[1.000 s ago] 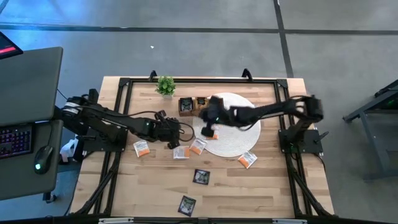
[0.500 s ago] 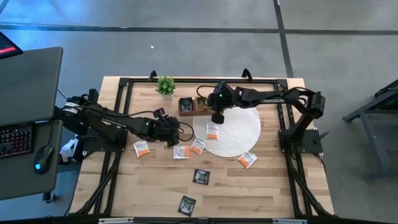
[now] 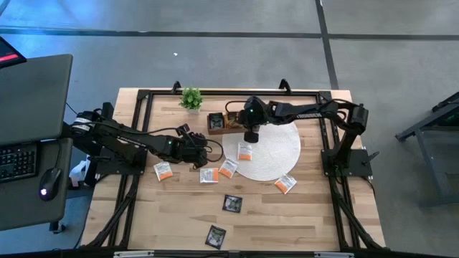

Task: Pick & Place Tea
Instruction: Put the orange tea bag into the middle section of the wooden organizer

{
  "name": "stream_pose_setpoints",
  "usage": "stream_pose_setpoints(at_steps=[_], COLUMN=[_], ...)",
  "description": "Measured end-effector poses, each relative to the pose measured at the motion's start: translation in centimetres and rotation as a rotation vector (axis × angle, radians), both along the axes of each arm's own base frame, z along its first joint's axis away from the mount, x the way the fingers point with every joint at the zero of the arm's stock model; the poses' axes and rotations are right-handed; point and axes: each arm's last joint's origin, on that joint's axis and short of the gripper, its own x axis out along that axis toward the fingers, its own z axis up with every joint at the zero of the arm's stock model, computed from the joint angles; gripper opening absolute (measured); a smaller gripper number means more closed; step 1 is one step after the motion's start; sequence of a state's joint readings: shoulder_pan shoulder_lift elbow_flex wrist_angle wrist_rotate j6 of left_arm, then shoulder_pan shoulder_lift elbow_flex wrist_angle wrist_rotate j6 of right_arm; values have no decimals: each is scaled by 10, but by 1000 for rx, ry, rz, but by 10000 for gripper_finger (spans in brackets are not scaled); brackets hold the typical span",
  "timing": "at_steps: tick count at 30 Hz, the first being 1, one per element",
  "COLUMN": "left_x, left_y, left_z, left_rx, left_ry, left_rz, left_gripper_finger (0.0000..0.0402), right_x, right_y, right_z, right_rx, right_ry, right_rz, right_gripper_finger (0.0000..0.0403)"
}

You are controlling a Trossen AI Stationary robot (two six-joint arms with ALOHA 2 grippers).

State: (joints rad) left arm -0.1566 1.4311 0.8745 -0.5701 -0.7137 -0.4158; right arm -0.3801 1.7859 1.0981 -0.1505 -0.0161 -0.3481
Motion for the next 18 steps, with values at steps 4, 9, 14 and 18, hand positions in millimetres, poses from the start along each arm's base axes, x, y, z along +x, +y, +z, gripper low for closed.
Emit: stream_pose_setpoints(at_steps=[4,9,14,18], left_x=[0,0,0,0], left_y=[0,0,0,0], left_z=[0,0,0,0], left_rx=[0,1,1,1], left_ry=[0,0,0,1], left_rz=[0,1,1,1], left_gripper_finger=[158,158,158,158], right_x=[0,1,5,6], right_y=[-2,-2,-4,-1], right_z=[0,2,6,10], right_rx=[-35,-58,-76,-70], right_ry=[9,-9,-60,-90], right_rz=[-31,-45,-48,-58], right_gripper_finger=[26,68,103,114])
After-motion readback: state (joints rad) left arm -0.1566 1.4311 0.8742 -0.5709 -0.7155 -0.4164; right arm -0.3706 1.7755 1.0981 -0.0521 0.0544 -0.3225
